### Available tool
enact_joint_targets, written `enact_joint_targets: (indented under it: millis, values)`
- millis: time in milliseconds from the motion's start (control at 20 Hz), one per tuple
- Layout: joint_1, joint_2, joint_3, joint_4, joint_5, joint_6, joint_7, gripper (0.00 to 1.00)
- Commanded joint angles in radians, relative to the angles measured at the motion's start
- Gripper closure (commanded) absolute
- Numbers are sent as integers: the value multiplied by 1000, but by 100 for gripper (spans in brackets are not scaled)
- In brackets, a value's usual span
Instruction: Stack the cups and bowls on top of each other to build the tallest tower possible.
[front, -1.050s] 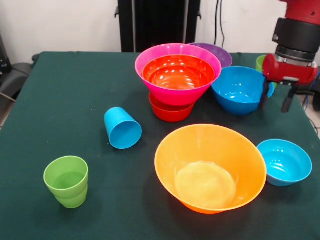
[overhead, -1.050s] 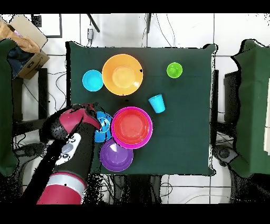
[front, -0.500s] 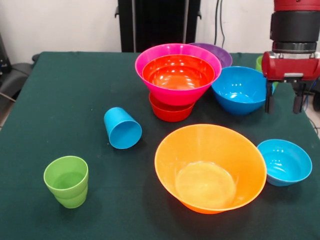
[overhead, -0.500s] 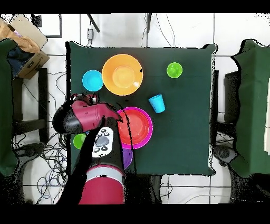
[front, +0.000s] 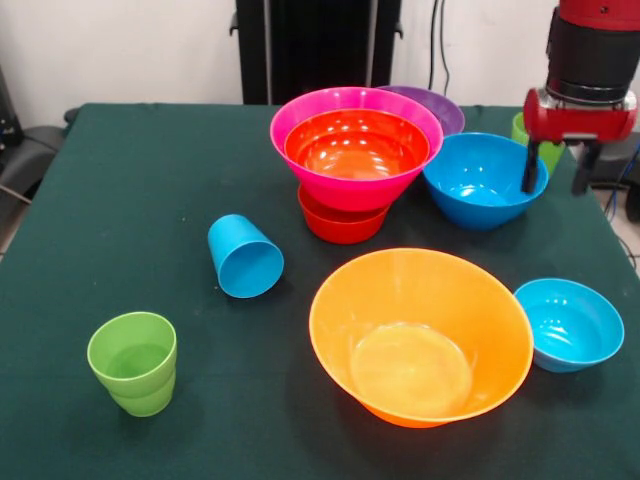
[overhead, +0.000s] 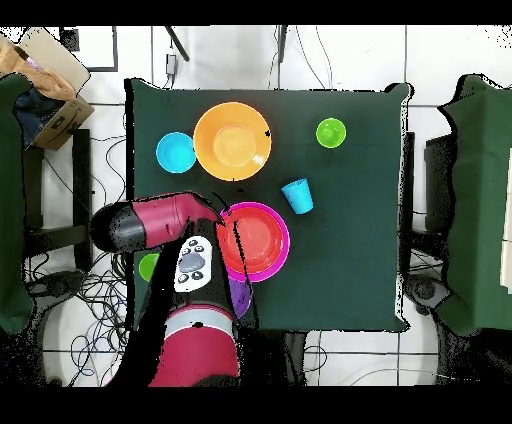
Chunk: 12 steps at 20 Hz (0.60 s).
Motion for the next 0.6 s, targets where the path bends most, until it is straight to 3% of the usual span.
enact_joint_targets:
  millis: [50,200,300,600]
  values:
    - [-29,55,180,-34,-6,436,-163,0]
    - [-40,78,211,-56,-15,539,-183,0]
    - [-43,84,222,-54,-24,540,-178,0]
    - [-51,73,230,29,-75,283,-101,0]
